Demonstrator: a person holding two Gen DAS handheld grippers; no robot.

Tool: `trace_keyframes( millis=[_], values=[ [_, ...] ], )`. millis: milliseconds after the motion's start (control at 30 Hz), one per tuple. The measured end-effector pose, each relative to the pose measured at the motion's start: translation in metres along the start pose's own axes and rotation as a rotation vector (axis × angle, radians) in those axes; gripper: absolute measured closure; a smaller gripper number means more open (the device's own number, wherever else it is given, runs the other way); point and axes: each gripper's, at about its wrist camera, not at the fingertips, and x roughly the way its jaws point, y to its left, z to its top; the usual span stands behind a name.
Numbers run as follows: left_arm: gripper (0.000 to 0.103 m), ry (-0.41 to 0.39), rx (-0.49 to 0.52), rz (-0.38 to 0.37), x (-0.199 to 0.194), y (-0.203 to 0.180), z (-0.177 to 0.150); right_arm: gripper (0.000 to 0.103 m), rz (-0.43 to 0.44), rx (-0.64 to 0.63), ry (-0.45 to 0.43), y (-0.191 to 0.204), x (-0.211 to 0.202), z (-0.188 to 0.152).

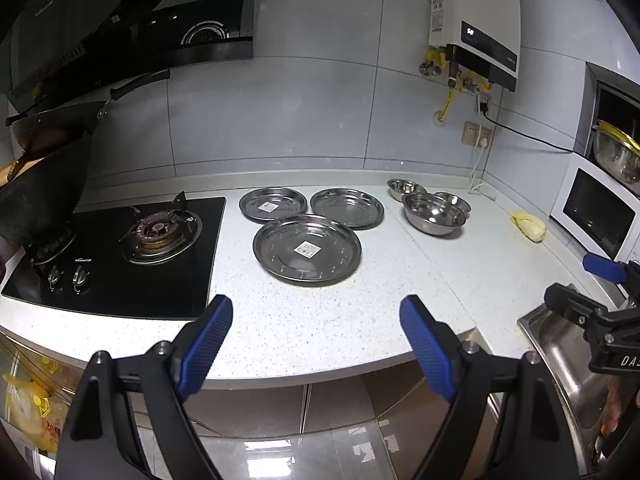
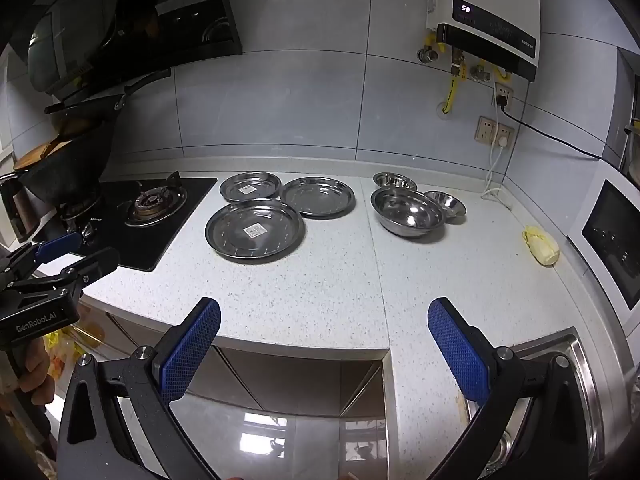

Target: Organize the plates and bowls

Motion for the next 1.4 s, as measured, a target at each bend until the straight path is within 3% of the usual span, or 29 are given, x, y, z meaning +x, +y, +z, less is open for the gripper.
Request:
trace_keyframes(
  millis=[1400],
  values=[
    [0.018,0.016,-0.002,0.008,-0.007,0.018,-0.006,0.001,-0.015,-0.013,0.002,0.009,-0.005,-0.001]
  ],
)
